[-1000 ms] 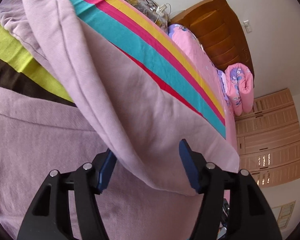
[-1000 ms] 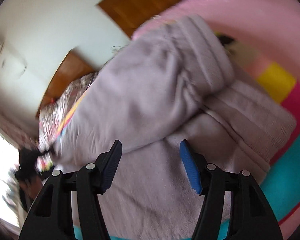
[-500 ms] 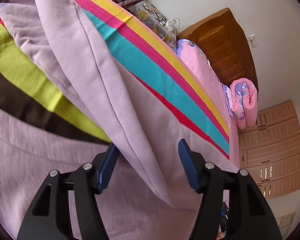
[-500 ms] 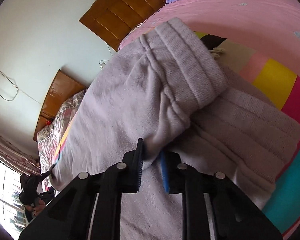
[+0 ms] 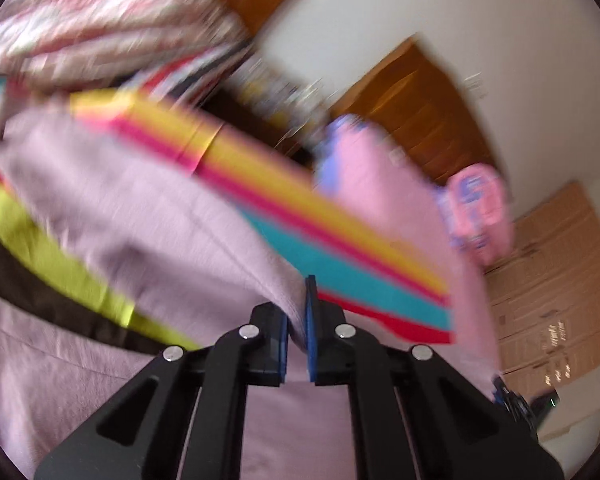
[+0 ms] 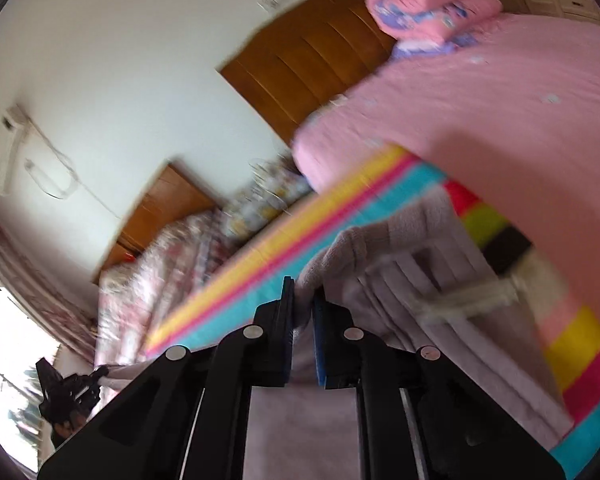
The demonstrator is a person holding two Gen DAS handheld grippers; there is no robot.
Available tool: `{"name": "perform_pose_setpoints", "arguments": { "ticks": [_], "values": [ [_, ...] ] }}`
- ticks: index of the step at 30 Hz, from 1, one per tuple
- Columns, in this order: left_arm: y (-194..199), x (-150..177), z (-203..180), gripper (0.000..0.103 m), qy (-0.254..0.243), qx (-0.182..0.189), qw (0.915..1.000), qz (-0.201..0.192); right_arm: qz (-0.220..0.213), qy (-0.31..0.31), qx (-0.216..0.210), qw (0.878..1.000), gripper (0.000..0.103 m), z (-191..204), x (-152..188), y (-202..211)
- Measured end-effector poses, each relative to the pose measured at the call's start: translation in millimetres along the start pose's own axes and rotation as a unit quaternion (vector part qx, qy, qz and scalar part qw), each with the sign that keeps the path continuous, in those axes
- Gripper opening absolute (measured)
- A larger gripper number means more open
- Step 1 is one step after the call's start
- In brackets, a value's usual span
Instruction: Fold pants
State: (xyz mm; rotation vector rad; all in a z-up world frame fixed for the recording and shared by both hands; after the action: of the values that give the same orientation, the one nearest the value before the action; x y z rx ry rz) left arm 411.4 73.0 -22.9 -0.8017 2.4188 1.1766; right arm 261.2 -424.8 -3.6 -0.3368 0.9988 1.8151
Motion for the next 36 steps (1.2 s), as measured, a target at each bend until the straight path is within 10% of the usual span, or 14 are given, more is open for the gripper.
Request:
{"name": "perform_pose_setpoints", "arguments": {
  "ticks": [5, 11, 20, 26, 36],
  "values": [
    [98, 65, -21, 0.01, -0.071, 0.044, 0.9957, -0.04, 0.041, 0.004, -0.007, 0.999, 0.01, -43, 52, 51],
    [55, 194, 70, 0.011, 0.001, 0.001, 0.9965, 0.084, 0.117, -0.054, 0.067, 0.989, 0.01, -128, 139, 44],
    [88, 174, 59, 0.011, -0.032, 0.004, 0.999, 0.032, 0.095, 0.008, 0.051, 0.994, 0.01, -87, 120, 71],
    [45, 218, 104, 0.011, 0.005, -0.034, 0.9938, 0.106, 0.121, -0.039, 0.084, 0.988, 0.009, -126, 149, 57],
    [72, 207, 100, 0.014, -0.022, -0.038, 0.9951, 0.089, 0.113, -0.063, 0.084, 0.988, 0.006, -130, 157, 60]
  ]
}}
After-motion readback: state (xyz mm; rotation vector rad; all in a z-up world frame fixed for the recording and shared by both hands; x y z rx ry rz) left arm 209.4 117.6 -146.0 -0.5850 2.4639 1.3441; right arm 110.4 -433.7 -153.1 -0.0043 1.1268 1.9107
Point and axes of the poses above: each gripper's, at about its wrist camera, not at the fingertips, and y roughly against the way its jaws point, z to its left, x to its underside, the point moved 6 cm from there along -y, roughly the way its jaws point, and after that the axes turned 1 degree about -y, right-handed, at the moved point
